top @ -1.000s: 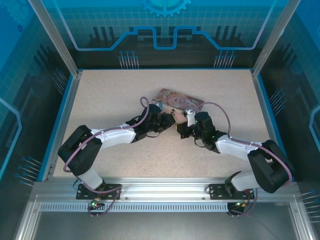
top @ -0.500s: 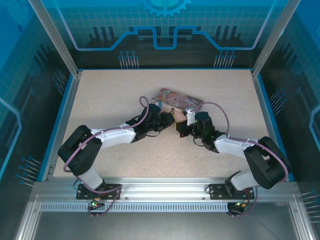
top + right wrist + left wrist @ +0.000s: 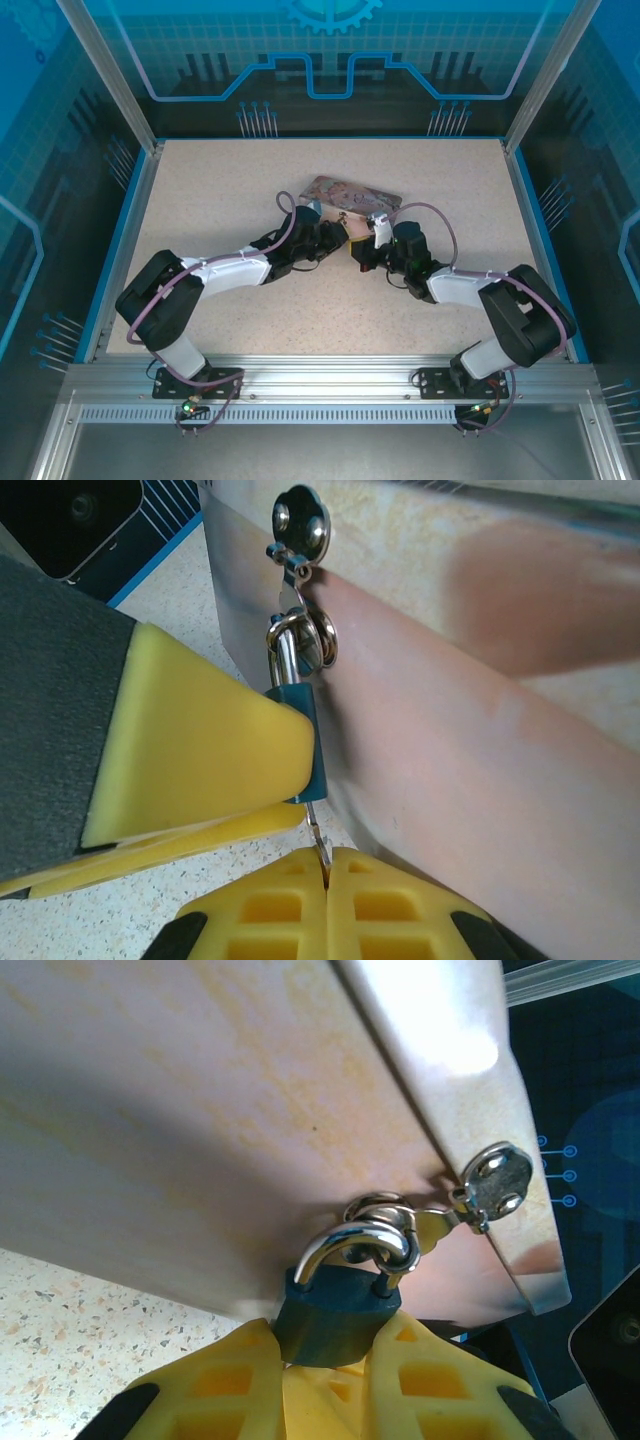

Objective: Unlock the padlock with the key

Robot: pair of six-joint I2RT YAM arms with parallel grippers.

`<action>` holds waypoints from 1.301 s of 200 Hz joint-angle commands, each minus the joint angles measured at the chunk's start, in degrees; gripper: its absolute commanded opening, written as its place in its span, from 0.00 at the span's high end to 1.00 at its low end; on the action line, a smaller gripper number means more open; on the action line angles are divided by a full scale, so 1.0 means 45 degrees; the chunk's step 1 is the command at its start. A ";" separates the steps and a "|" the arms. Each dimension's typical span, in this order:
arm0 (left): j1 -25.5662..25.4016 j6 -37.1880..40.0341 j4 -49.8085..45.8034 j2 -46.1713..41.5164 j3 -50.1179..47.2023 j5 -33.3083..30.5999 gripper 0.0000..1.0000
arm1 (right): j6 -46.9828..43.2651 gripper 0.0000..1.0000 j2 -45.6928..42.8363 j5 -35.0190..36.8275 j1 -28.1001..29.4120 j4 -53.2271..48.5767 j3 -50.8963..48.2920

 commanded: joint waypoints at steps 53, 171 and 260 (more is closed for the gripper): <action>-0.0259 -0.0050 -0.0016 -0.0043 0.0562 0.0992 1.00 | -0.0680 1.00 0.0321 -0.0472 -0.0516 0.1753 0.0716; -0.0261 -0.0067 -0.0160 0.0065 0.0722 0.1037 1.00 | -0.0718 1.00 0.0771 -0.1473 -0.0811 0.2057 0.1815; 0.0038 0.0174 -0.0261 0.0114 0.0742 0.0507 1.00 | -0.1112 0.70 -0.0370 -0.1819 -0.1217 0.1236 -0.0330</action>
